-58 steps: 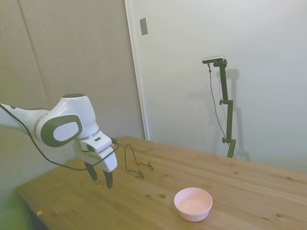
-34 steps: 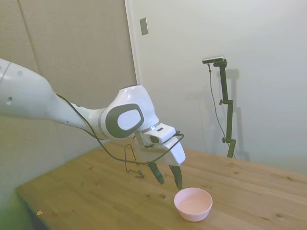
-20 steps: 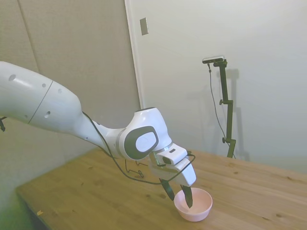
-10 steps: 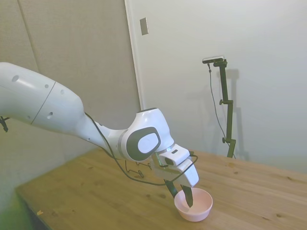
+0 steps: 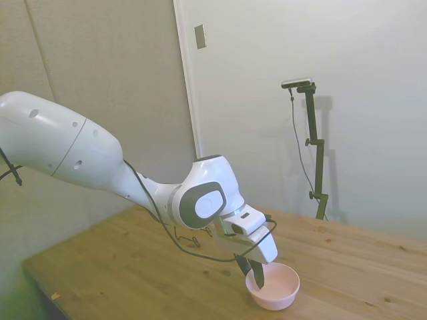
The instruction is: Load the bowl
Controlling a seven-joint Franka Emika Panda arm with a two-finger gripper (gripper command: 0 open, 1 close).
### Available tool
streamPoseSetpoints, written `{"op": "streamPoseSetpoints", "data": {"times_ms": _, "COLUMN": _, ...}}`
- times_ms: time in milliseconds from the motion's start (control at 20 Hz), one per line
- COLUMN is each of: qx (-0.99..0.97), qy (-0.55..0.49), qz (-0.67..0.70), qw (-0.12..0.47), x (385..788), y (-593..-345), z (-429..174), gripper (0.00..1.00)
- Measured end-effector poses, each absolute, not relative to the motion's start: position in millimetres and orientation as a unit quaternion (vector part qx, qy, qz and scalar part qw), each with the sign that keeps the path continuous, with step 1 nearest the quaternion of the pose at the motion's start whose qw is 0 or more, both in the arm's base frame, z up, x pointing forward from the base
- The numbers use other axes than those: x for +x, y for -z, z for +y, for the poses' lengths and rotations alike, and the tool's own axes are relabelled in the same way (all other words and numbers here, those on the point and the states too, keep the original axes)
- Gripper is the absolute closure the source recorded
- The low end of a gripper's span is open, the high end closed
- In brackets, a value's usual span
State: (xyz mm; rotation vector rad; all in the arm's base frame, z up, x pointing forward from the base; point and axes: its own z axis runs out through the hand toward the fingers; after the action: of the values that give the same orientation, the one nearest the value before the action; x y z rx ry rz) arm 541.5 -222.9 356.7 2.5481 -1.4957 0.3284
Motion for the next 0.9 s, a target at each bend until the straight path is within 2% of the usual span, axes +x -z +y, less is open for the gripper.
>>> {"op": "streamPoseSetpoints", "data": {"times_ms": 400, "qx": 0.849, "qy": -0.115, "qz": -0.511, "qw": 0.07, "x": 542.5, "y": -360.3, "z": -225.9, "gripper": 1.0}}
{"op": "streamPoseSetpoints", "data": {"times_ms": 550, "qx": 0.849, "qy": -0.12, "qz": -0.512, "qw": 0.048, "x": 546.3, "y": -370.9, "z": -227.0, "gripper": 1.0}}
{"op": "streamPoseSetpoints", "data": {"times_ms": 700, "qx": 0.852, "qy": -0.13, "qz": -0.507, "qw": 0.018, "x": 552.8, "y": -401.2, "z": -221.9, "gripper": 1.0}}
{"op": "streamPoseSetpoints", "data": {"times_ms": 900, "qx": 0.858, "qy": -0.143, "qz": -0.494, "qw": -0.021, "x": 558.6, "y": -466.3, "z": -200.1, "gripper": 1.0}}
